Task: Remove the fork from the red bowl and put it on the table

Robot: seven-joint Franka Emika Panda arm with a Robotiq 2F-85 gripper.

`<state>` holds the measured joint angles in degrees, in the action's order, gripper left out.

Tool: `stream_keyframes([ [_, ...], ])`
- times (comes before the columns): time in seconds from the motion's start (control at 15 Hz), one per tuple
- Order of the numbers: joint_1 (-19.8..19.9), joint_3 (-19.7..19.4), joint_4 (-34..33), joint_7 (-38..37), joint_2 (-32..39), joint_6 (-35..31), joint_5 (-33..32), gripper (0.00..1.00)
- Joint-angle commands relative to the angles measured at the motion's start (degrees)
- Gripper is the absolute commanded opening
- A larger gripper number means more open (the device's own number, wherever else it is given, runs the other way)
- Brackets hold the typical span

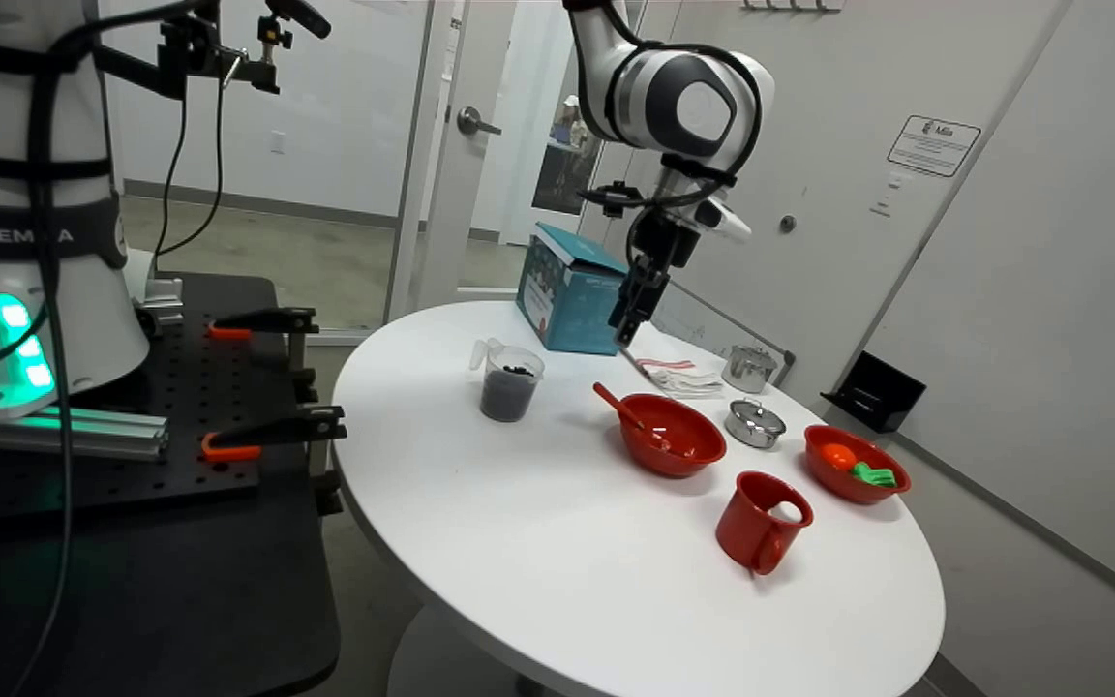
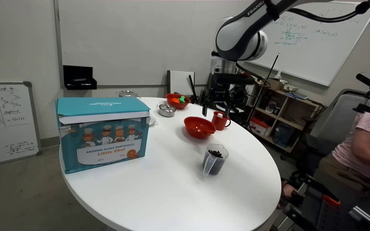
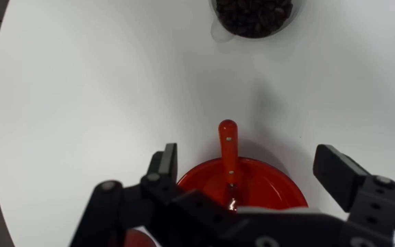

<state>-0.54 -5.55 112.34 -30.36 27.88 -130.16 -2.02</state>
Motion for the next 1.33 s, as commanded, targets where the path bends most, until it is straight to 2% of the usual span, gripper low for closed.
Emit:
stream_keyframes([
  [0.0, 0.97, -0.59, -7.99, 3.64, 6.60, 5.40, 1.77, 1.00],
  [0.53, 3.18, 0.29, -22.00, 10.05, 17.96, 13.66, 3.60, 1.00],
  [0.93, 4.79, 1.16, -24.76, 14.00, 22.70, 17.84, 6.23, 1.00],
  [1.0, 4.92, 1.09, -24.97, 14.12, 23.26, 18.53, 6.65, 0.75],
  [1.07, 5.01, 1.06, -24.73, 14.33, 23.41, 18.84, 6.95, 0.74],
  [1.27, 4.98, 0.77, -24.94, 13.84, 24.07, 20.57, 7.41, 0.52],
])
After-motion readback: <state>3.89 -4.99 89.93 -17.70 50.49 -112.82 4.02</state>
